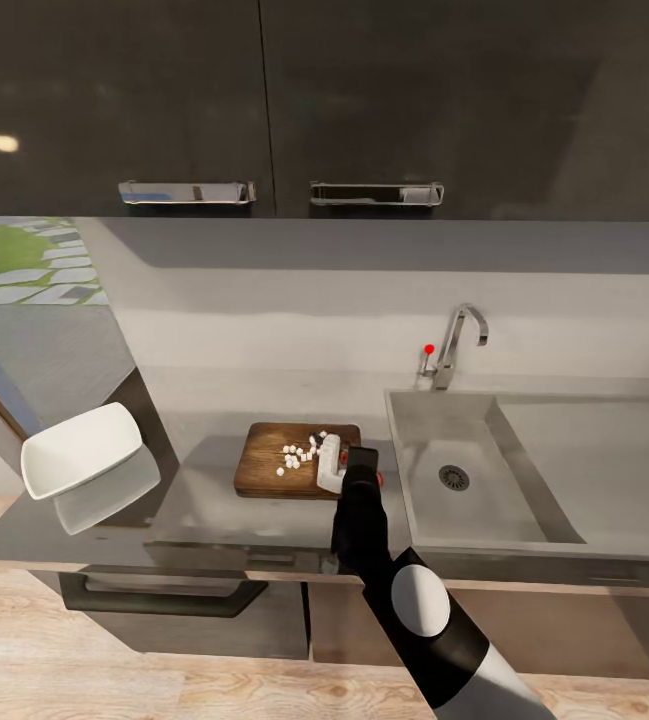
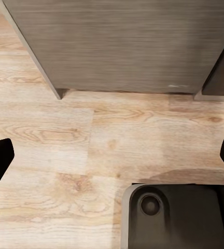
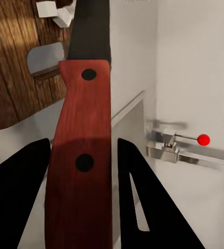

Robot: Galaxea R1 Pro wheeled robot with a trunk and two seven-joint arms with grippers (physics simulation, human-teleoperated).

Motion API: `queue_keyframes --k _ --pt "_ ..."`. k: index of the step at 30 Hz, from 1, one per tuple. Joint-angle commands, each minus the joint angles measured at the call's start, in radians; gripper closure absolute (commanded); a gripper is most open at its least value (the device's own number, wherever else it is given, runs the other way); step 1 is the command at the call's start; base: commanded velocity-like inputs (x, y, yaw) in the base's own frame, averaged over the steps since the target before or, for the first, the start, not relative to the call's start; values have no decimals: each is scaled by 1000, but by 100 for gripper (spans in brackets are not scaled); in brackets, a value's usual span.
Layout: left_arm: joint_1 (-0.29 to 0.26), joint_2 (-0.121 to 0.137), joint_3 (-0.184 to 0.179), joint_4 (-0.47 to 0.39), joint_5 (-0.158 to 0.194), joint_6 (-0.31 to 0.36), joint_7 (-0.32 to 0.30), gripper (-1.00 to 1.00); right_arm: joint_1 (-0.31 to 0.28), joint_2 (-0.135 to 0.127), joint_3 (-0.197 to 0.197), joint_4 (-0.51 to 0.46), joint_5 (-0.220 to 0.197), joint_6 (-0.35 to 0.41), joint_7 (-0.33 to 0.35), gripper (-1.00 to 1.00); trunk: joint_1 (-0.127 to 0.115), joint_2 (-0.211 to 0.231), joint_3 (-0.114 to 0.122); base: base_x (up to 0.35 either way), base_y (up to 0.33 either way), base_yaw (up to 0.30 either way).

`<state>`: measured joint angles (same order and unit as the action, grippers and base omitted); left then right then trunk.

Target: In the kitchen, take the Vidalia onion out of the sink, dice it on the chopping board with the paring knife, put the diced onion into the bowl on the countertop, then place both the paring knife and the chopping board into the sink.

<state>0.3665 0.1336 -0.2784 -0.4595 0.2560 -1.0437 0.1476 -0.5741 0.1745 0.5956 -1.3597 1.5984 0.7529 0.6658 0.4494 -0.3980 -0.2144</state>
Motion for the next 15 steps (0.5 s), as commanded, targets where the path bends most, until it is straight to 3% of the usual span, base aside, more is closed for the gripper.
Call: queue_keyframes --k 1,8,12,15 --pt "0 1 -8 -2 2 -1 10 -100 -1 0 1 -6 11 3 10 100 1 -2 -2 0 0 0" --pt "0 1 -8 -2 2 -1 10 -100 -1 0 -14 -196 10 3 7 100 1 -2 -2 0 0 0" --pt "0 1 -8 -2 2 -1 10 -100 -1 0 -98 -228 9 2 6 100 1 -2 -2 0 0 0" --pt "0 1 -8 -2 2 -1 10 -100 -2 0 -190 -234 2 1 7 100 1 -2 -2 0 0 0"
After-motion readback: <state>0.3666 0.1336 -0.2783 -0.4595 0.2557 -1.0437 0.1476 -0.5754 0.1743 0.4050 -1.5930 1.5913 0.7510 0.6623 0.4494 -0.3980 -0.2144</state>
